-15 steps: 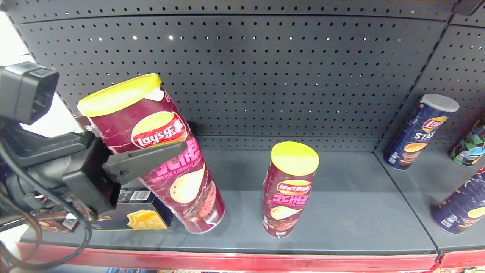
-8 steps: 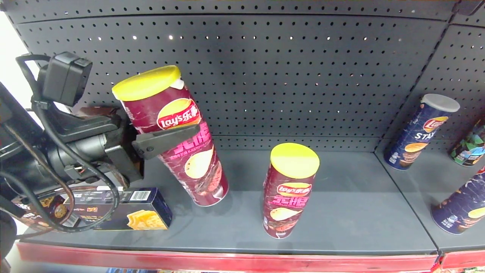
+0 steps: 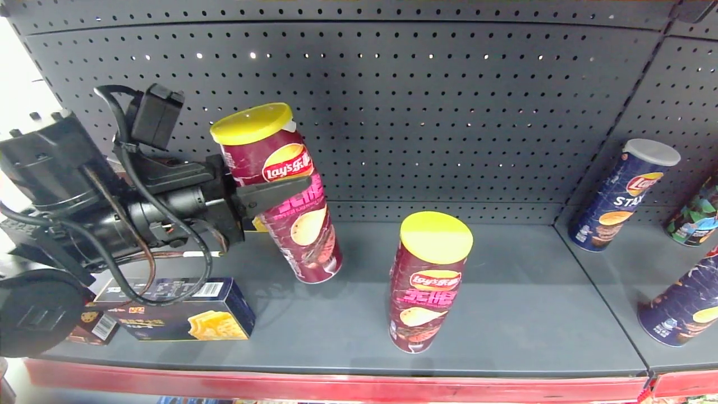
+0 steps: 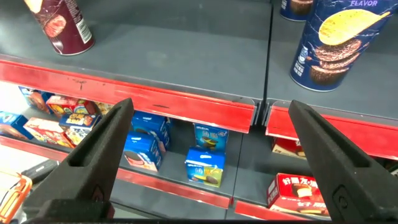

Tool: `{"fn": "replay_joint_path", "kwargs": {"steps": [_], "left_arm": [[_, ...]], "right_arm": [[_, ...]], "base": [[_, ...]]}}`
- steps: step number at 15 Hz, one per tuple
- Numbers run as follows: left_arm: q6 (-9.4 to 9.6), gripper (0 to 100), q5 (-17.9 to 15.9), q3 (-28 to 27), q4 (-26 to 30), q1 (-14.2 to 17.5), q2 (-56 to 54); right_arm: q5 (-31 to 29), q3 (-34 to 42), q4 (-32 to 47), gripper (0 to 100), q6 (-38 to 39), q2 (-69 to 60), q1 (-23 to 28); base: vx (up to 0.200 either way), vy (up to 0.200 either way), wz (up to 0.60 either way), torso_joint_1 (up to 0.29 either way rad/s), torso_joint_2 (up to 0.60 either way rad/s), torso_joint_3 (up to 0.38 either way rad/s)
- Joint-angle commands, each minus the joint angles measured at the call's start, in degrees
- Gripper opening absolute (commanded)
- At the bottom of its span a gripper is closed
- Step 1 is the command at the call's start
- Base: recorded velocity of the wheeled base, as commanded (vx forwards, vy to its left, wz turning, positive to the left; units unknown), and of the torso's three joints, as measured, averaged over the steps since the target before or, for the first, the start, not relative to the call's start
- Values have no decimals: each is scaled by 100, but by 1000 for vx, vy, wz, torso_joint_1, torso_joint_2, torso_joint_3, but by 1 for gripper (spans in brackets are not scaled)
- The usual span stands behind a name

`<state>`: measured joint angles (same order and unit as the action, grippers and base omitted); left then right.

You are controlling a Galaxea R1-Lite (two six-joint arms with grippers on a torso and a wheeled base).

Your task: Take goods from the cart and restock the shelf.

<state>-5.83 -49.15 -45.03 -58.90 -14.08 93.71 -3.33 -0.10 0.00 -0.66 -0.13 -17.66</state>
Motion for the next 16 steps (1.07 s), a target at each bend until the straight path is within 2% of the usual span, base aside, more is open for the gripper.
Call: {"fn": "replay_joint_path", "kwargs": {"steps": [1,3,4,6,7,9,13,16], "left_arm": [[20,0,-7,-401,-7,-25,526],[134,0,-15,-726,2,-121,824],[275,0,-24,-902,2,-209,1009],[486,0,-15,-1280,661,-420,1106],[802,0,2,-1570,1250,-473,1167],[1277,0,2,-2009,1988,-508,1299],[1339,0,125,-2502,2094,-728,1686],[1347,0,125,-2818,2111,-763,1914]], "right_arm": [[-1,1,0,100,-4,13,0],[-1,1,0,100,-4,13,0],[-1,1,0,100,-4,13,0],[-1,1,0,100,-4,13,0],[-1,1,0,100,-4,13,0],[-1,1,0,100,-4,13,0],[-1,1,0,100,-4,13,0],[-1,1,0,100,-4,13,0]], "base": [[0,0,0,0,0,0],[0,0,0,0,0,0],[0,0,0,0,0,0],[0,0,0,0,0,0],[0,0,0,0,0,0],[0,0,0,0,0,0],[0,0,0,0,0,0],[0,0,0,0,0,0]]}}
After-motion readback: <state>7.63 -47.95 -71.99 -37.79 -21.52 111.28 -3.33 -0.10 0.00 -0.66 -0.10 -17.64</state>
